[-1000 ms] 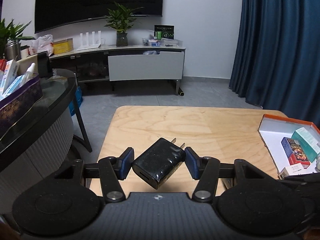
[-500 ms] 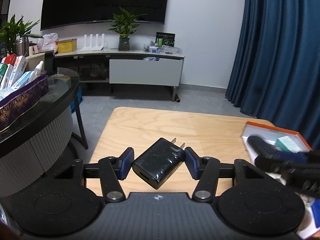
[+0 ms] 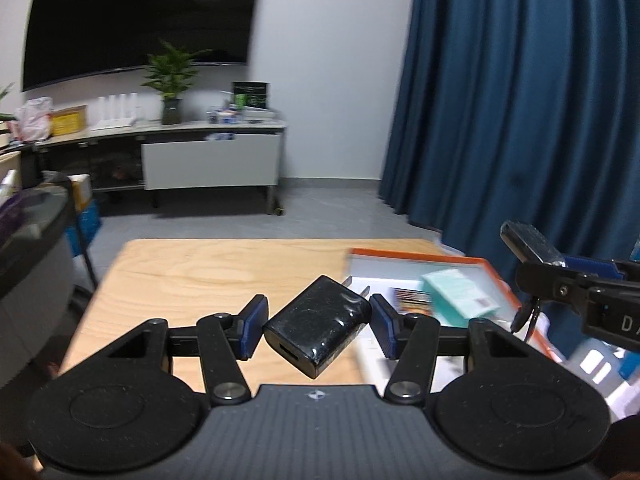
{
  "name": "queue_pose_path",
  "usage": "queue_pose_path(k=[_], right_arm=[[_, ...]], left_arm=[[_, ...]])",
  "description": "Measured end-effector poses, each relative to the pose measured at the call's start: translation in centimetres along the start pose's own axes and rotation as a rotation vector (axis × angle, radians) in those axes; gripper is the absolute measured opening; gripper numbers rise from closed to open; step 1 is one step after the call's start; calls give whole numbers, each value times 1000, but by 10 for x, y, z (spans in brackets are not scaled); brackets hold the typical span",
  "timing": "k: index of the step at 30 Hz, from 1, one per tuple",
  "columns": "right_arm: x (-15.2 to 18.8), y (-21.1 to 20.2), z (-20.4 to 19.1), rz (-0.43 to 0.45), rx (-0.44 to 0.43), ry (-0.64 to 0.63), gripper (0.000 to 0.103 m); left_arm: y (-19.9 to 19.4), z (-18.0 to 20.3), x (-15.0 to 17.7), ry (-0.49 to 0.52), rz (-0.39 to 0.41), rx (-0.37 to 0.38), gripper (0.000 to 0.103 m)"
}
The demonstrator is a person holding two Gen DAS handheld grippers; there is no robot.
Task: Organize rigid objects
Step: 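Carry the black charger with the left gripper while the right carries the car key over the white box, then hold the black charger and car key above the white box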
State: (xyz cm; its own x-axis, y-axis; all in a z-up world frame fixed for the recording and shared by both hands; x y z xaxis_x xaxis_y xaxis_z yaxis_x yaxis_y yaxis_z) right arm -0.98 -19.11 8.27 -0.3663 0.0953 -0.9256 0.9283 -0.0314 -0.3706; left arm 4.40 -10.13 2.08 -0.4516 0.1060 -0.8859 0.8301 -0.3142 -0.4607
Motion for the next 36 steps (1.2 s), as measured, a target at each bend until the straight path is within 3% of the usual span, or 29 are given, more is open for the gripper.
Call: queue_pose_path(k=[10,17,36], right_arm=[[18,-32,53,-12,82,78,46],[31,-37,73,-29,77,123,46],[32,-33,70,-53,78,104,46]], left_arm=[[-1,57,10,36,4,38,56],[2,65,20,56,-32,33,56],[-3,76,27,65,-36,31,56]])
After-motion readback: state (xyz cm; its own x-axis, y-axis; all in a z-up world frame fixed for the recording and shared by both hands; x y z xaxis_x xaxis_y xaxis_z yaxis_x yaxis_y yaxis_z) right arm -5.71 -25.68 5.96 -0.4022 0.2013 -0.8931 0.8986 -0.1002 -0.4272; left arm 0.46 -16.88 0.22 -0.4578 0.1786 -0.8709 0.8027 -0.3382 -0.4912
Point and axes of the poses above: each gripper's, at about its wrist camera, not at the fingertips, and y roughly the way its jaws point, z to its right, x to its underside, the point moved 4 cm from there along y, roughly the way its jaws point, and after that the axes turned 4 degrees about -x, right-handed, at the moved point
